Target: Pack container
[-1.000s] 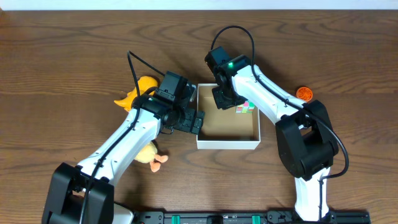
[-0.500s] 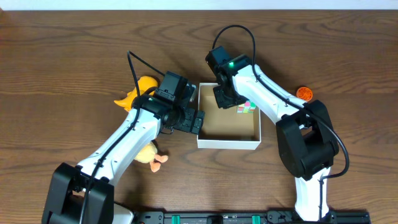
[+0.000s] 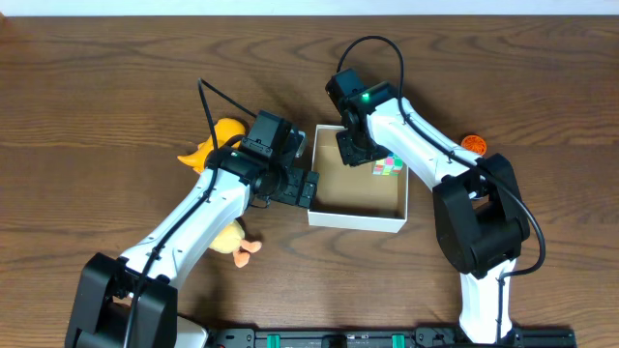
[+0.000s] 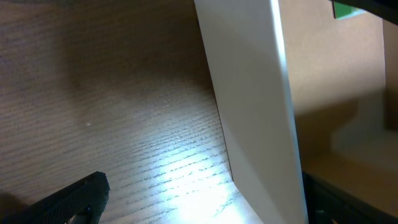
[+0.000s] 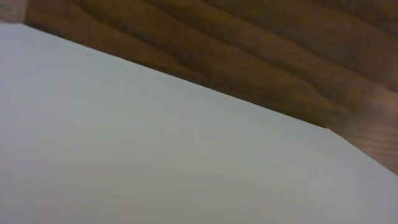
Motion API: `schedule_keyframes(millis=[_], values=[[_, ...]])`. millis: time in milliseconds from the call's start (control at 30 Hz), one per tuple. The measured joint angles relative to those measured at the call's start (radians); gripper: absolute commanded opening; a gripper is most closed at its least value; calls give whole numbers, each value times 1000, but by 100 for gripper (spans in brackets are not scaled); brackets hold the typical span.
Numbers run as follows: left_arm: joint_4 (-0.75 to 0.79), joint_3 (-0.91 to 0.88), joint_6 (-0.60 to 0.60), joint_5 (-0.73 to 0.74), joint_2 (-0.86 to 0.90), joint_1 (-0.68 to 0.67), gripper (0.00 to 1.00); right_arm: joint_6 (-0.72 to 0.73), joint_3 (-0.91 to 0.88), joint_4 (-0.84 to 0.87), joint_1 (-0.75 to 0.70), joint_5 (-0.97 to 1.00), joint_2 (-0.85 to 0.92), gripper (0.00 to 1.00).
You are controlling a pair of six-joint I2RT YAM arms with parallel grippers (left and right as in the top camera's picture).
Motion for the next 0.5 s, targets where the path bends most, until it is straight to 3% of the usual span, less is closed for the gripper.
schedule_keyframes(millis=[500], values=[[65, 0, 0, -50, -13, 0, 98, -74, 315, -222, -6, 2, -33, 35]])
